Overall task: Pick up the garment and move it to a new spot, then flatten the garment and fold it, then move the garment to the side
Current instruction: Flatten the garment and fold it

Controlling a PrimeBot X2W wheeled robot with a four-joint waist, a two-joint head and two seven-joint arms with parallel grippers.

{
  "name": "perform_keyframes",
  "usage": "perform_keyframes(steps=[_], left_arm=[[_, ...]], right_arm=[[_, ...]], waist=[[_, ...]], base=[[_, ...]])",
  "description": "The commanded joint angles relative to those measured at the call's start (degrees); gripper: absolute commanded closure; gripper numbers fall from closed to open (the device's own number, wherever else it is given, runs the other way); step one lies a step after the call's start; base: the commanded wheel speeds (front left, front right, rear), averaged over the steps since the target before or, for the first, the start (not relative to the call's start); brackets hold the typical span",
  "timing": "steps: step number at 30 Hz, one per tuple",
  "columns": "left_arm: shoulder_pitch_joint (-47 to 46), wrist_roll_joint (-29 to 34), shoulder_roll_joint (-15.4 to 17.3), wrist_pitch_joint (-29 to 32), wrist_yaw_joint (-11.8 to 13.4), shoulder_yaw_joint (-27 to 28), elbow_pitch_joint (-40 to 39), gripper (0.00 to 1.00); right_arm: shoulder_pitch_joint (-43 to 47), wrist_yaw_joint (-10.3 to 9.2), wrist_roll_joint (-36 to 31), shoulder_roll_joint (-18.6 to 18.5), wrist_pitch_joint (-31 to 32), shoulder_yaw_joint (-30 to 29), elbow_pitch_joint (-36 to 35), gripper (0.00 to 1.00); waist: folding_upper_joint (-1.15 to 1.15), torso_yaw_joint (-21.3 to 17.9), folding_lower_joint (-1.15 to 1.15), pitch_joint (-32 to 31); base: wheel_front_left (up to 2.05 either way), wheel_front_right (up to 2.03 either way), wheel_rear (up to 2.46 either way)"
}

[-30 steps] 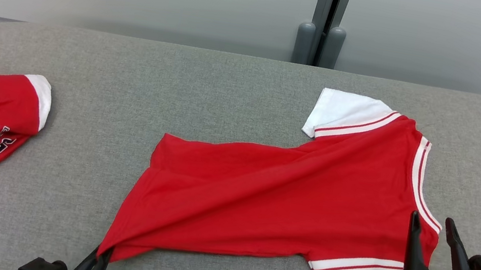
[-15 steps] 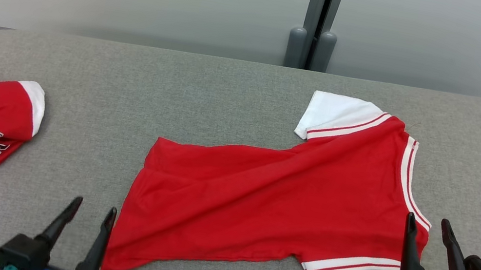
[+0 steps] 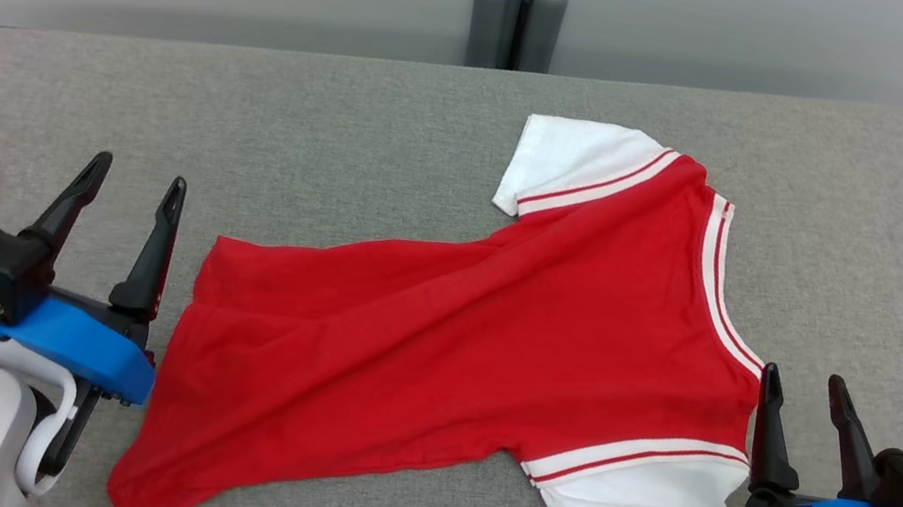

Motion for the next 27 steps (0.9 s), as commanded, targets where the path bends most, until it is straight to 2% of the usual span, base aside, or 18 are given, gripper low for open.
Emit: perform_keyframes(steps=[1,8,15,27], left_arm=[[-2.9,0.2,0.3,0.9,-0.4,-0.8,1.9,0.0],[-8.0,-1.5,0.3,3.8,-1.4,-3.8,11.3,0.0],[-10.8,-3.7,-0.1,6.0,-1.9,-7.2,20.2,0.0],[-15.7,-11.6,0.7,7.3,-1.9,-18.8,31.8,0.0]], right_arm=[[-0.6,0.01,0.3,-0.1,-0.2,0.1,-0.4,0.0],[-1.6,0.01,0.7,-0.1,-0.2,-0.4,-1.1,0.0],[-2.3,0.01,0.3,-0.1,-0.2,-0.9,-1.4,0.0],[-3.4,0.01,-0.1,-0.1,-0.2,-0.3,-1.7,0.0]], waist=[[0.0,-1.0,0.0,0.9],[0.0,-3.3,0.0,3.6],[0.0,-3.9,0.0,4.4],[0.0,-4.4,0.0,5.5]], base=[[0.0,0.0,0.0],[0.0,0.0,0.0],[0.0,0.0,0.0],[0.0,0.0,0.0]])
